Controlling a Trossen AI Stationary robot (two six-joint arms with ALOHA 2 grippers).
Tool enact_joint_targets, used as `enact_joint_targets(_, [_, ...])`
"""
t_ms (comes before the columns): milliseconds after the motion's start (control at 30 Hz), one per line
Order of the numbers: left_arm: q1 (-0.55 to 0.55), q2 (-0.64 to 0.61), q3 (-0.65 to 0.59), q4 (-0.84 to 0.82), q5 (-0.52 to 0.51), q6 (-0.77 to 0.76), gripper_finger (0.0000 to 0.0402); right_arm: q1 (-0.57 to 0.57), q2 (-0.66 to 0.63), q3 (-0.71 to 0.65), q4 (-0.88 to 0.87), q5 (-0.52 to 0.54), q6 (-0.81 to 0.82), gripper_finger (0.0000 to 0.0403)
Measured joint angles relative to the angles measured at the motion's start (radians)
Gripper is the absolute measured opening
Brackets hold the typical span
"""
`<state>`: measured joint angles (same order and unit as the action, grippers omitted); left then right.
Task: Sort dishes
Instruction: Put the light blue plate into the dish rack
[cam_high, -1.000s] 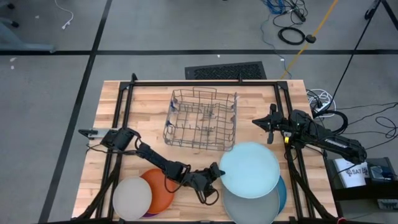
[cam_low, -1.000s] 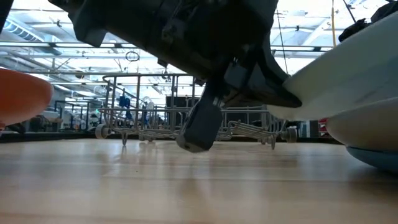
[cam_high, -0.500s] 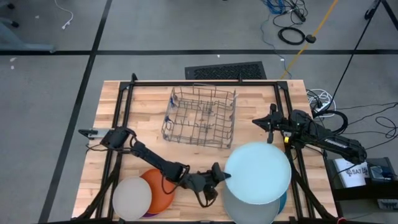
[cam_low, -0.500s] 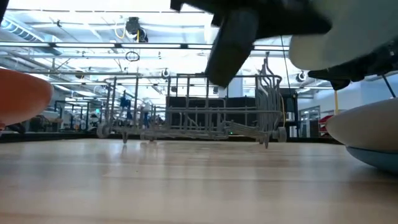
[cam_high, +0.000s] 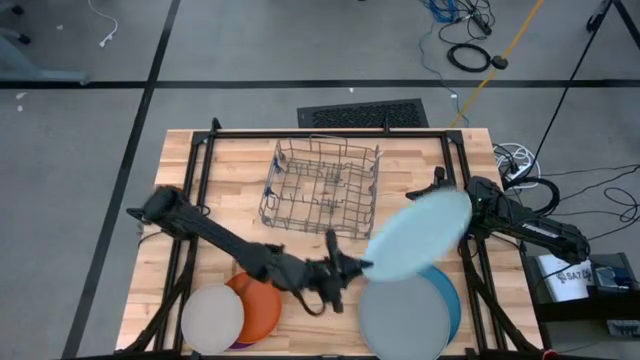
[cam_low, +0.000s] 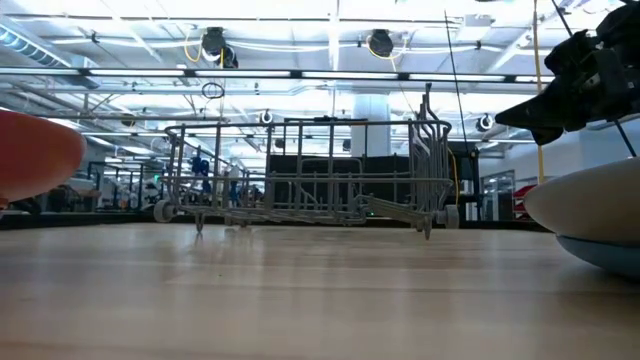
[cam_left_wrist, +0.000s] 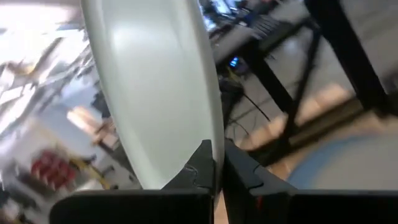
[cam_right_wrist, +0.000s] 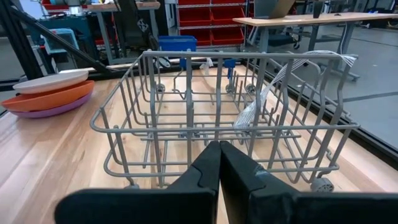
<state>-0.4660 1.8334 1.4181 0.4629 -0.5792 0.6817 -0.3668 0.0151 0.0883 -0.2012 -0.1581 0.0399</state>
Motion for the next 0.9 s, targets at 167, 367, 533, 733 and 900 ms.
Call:
enact_joint_targets(167, [0.008,-0.190,0.000,-0.187,-0.099,-0.210,0.0008,0.000,0.000,0.000,0.001,0.000,-0.004,0.0004])
enact_joint_targets(367, [0.081,-0.426,0.000,-0.601,-0.155,-0.610,0.0008,0.000,0.000,0.000,0.001,0.000,-0.007,0.0004])
enact_joint_targets(533, [0.162,-0.540,0.000,-0.922,-0.176,-0.911,0.0008,0.000,0.000,0.000,0.002,0.000,-0.010,0.0004])
enact_joint_targets(733, [0.244,-0.561,-0.001,-1.162,-0.147,-1.174,0.0008,0.000,0.000,0.000,0.002,0.000,-0.011,0.0004])
enact_joint_targets(900, [0.282,-0.561,-0.053,-1.233,-0.068,-1.279,0.0008,0.000,0.000,0.000,0.002,0.000,-0.011,0.0004])
